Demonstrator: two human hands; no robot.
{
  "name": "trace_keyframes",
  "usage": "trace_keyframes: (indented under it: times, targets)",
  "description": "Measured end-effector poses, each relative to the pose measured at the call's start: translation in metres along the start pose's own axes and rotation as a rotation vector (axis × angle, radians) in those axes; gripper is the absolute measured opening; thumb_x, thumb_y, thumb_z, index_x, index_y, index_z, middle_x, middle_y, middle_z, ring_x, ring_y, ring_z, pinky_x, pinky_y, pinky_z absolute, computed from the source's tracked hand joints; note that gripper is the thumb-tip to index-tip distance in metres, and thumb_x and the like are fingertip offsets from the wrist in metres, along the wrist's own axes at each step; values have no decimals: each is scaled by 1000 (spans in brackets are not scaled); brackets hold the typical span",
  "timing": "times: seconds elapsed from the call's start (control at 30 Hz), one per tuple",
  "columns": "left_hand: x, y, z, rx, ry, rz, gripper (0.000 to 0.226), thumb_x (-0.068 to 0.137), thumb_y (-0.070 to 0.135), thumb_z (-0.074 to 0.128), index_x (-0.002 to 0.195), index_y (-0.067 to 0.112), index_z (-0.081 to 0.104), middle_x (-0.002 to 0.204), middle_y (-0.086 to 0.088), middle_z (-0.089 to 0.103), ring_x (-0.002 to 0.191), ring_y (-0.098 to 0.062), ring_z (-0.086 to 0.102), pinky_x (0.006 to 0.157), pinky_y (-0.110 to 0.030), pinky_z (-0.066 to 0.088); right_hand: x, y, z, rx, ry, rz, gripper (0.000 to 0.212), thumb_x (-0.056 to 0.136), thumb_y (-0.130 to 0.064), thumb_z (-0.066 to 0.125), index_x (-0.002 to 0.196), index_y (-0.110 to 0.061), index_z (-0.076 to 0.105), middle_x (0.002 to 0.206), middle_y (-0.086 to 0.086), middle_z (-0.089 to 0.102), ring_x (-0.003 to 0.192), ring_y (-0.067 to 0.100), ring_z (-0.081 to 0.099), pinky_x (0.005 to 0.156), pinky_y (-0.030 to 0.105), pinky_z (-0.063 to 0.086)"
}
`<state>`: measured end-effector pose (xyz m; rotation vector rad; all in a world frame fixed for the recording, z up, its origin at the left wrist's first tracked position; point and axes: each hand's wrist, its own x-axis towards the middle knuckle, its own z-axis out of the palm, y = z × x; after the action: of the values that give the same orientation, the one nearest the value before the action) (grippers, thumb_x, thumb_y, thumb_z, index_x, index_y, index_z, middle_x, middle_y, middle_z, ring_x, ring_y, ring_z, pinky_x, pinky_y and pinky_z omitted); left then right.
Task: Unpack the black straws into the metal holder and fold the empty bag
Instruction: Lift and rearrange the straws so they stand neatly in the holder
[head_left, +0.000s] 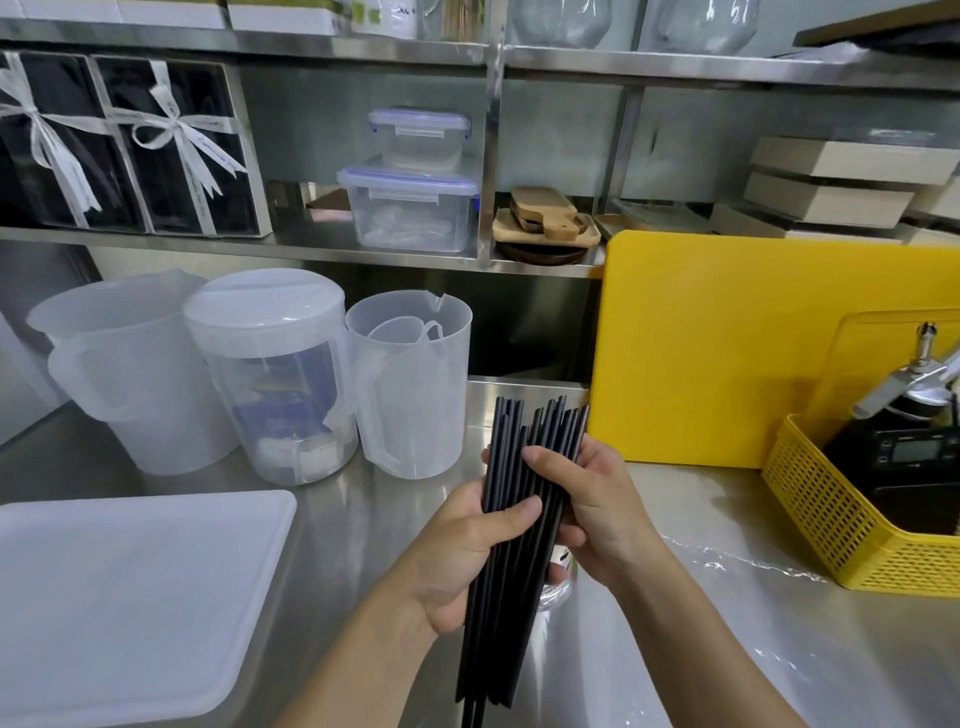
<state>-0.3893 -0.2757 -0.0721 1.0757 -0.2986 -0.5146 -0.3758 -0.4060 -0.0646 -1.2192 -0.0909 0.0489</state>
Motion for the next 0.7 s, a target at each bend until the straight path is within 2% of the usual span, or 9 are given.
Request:
trace_keyframes:
  times: [0.07, 0.13, 0.2, 0.3, 0.4, 0.53, 0.6, 0.67, 0.7]
  targets:
    - [0, -1, -2, -1, -9, -12, 22, 83, 4, 58, 106, 4, 58, 81, -12, 69, 79, -23, 68, 54, -30, 53, 0, 1, -1, -18, -8, 5, 36, 78, -15, 64, 100, 12, 53, 99, 43, 57, 71, 35, 42, 27, 16, 30]
    - [1, -3, -4, -7, 1, -33, 26, 79, 5, 58, 105, 3, 58, 81, -11, 69, 77, -22, 67, 52, -28, 51, 0, 2, -1, -39, 2, 30, 30, 74, -15, 66, 93, 6, 57, 86, 32, 61, 69, 34, 49, 32, 18, 33]
    - [2, -4, -6, -19, 16, -55, 30, 76, 5, 60, 106, 2, 56, 78, -10, 67, 71, -22, 64, 49, -27, 49, -1, 1, -1, -38, 5, 59, 18, 74, -13, 68, 85, 0, 61, 75, 22, 62, 60, 31, 53, 33, 20, 35]
    - [2, -5, -9, -42, 11, -84, 30, 76, 4, 61, 105, 4, 57, 81, -11, 65, 66, -22, 57, 48, -26, 46, -4, -3, 0, -6, -9, 77, 4, 83, -1, 60, 82, 3, 58, 61, 12, 60, 43, 19, 57, 34, 19, 40]
    - [1, -5, -9, -88, -2, -100, 23, 77, 6, 61, 100, 5, 62, 91, -12, 67, 65, -19, 59, 47, -25, 46, -2, -6, 0, -14, -20, 64, 11, 85, 6, 54, 74, 3, 56, 46, 1, 58, 38, 10, 56, 37, 17, 42]
    - [0, -4, -7, -98, -13, -134, 16, 78, 12, 62, 92, 6, 65, 85, -11, 62, 57, -16, 53, 43, -22, 42, 0, -3, 0, -45, 0, 65, 18, 85, 5, 55, 68, -1, 54, 39, -4, 52, 32, 7, 46, 42, 21, 39]
    - [0, -3, -7, -78, -21, -156, 11, 76, 8, 62, 87, 6, 63, 78, -8, 62, 54, -13, 50, 41, -20, 40, 0, 0, 0, -32, 22, 83, 11, 82, 3, 57, 72, 0, 55, 43, 2, 49, 29, 9, 37, 42, 24, 32]
    - [-2, -3, -8, -67, -21, -169, 12, 76, 6, 61, 88, 5, 60, 75, -6, 65, 52, -12, 51, 40, -20, 40, 2, -1, -3, 13, 19, 109, 3, 80, 1, 59, 79, 2, 57, 53, 12, 51, 29, 13, 39, 38, 22, 32]
    - [-2, -3, -8, -65, -28, -171, 12, 76, 6, 60, 88, 5, 60, 74, -6, 65, 52, -12, 51, 40, -20, 40, 3, -3, -4, 23, -3, 122, 6, 77, -2, 62, 79, 3, 58, 56, 15, 54, 31, 17, 42, 38, 24, 33]
